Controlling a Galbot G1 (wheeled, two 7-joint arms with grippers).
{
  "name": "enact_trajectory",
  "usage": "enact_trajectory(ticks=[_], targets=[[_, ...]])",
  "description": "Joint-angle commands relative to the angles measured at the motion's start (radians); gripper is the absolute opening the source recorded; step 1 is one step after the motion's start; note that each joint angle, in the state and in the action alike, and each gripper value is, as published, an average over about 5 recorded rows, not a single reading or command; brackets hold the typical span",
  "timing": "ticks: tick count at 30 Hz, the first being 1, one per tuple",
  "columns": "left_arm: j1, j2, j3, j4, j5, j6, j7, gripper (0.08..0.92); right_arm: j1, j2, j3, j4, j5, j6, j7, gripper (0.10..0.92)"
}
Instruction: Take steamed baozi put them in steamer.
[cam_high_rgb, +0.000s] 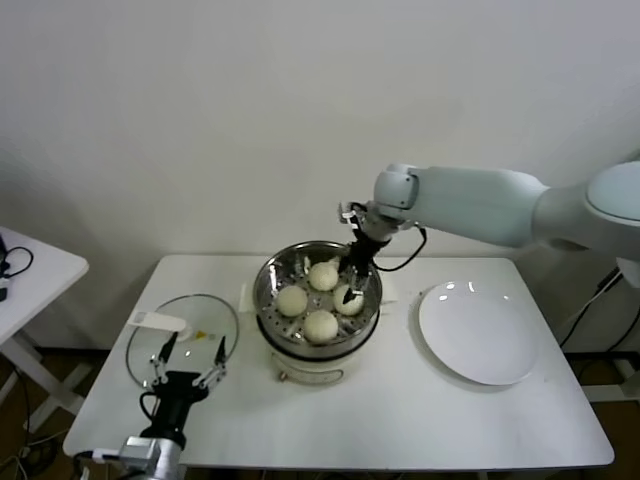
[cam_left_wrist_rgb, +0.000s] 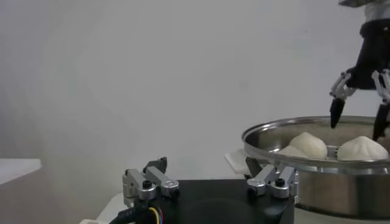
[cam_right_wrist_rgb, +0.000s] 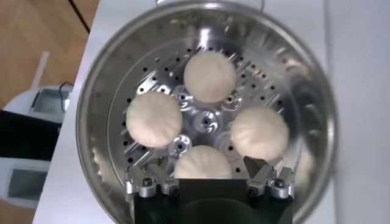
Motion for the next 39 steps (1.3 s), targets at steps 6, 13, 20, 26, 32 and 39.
enact_trajectory(ticks=[6,13,20,26,32,39], targets=[[-0.013,-0.002,-0.002,0.003,0.012,0.007,-0.005,0.823,0.029,-0.298,0.166,0.185,-0.058,0.020,0.075,0.823],[-0.025,-0.009,-0.007,0.009,0.023,0.007,-0.013,0.823,-0.143,-0.526,0.402,0.291,-0.143,0.050,0.207,0.823],[-0.047,-0.014,-0.010,0.020,0.044,0.003,-0.019,0.823,-0.576,-0.711,0.897,0.369,-0.294,0.121,0.359,0.823],[-0.054,-0.021,-0.004,0.032,0.060,-0.005,-0.019,0.823,-1.032,-0.757,1.346,0.452,-0.365,0.187,0.479,0.823],[-0.055,-0.027,-0.014,0.036,0.056,-0.007,-0.024,0.823,-1.493,-0.665,1.818,0.526,-0.434,0.264,0.558,0.823],[-0.057,-0.028,-0.030,0.041,0.049,-0.007,-0.024,0.823,-1.850,-0.439,2.153,0.608,-0.539,0.346,0.602,0.823]])
